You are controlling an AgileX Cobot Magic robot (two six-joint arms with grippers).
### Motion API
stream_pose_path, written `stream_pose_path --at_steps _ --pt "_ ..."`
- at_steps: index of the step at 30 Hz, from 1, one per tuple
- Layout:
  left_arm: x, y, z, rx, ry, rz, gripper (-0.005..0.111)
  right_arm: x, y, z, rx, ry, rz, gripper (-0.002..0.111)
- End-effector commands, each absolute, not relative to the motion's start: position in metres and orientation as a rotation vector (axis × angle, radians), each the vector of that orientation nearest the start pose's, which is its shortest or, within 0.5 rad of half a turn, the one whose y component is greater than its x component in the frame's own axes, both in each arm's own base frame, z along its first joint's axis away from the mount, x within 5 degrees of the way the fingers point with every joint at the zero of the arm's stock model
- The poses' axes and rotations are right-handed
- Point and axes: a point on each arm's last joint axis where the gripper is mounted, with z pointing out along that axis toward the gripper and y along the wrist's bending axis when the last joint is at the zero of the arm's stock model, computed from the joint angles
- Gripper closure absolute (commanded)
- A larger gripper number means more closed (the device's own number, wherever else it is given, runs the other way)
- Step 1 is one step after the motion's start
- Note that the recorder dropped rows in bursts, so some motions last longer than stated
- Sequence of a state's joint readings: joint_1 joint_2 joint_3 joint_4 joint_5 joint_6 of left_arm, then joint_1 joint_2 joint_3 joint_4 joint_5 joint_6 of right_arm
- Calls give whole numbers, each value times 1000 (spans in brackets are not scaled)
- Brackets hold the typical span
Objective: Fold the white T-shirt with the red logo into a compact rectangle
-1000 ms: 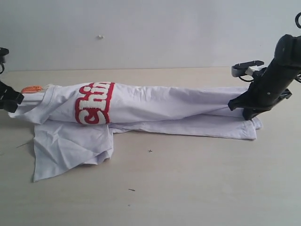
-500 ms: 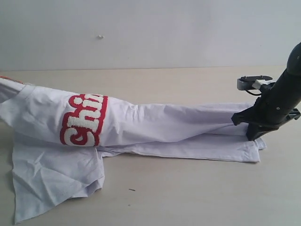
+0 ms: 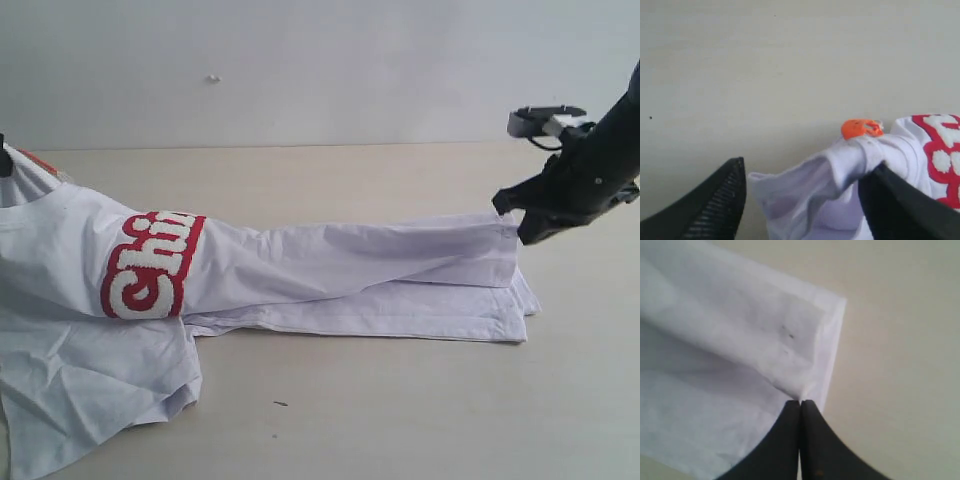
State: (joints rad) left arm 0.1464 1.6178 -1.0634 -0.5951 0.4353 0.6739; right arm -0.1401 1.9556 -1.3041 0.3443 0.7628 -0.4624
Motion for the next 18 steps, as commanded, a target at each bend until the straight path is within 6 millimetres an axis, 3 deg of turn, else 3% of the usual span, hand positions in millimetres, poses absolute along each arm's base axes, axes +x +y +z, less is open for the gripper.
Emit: stream_pose_path --at_steps 1,3,5,10,11,14,18 --pt "348 33 250 52 2329 -131 43 389 -21 199 -180 2687 420 108" --pt "348 33 250 52 2329 -131 43 389 -11 200 -234 2649 566 108" --pt "348 33 250 52 2329 -131 43 389 -10 196 -234 2655 606 108" --pt "348 31 249 50 2341 -152 43 380 5 174 -372 2795 719 108" --pt "347 30 249 38 2348 -178 43 379 14 162 -473 2860 660 108" --pt "343 25 245 72 2407 -242 43 393 23 132 -398 2892 337 108" --pt "339 22 243 130 2446 -278 43 404 25 119 -326 2834 262 108"
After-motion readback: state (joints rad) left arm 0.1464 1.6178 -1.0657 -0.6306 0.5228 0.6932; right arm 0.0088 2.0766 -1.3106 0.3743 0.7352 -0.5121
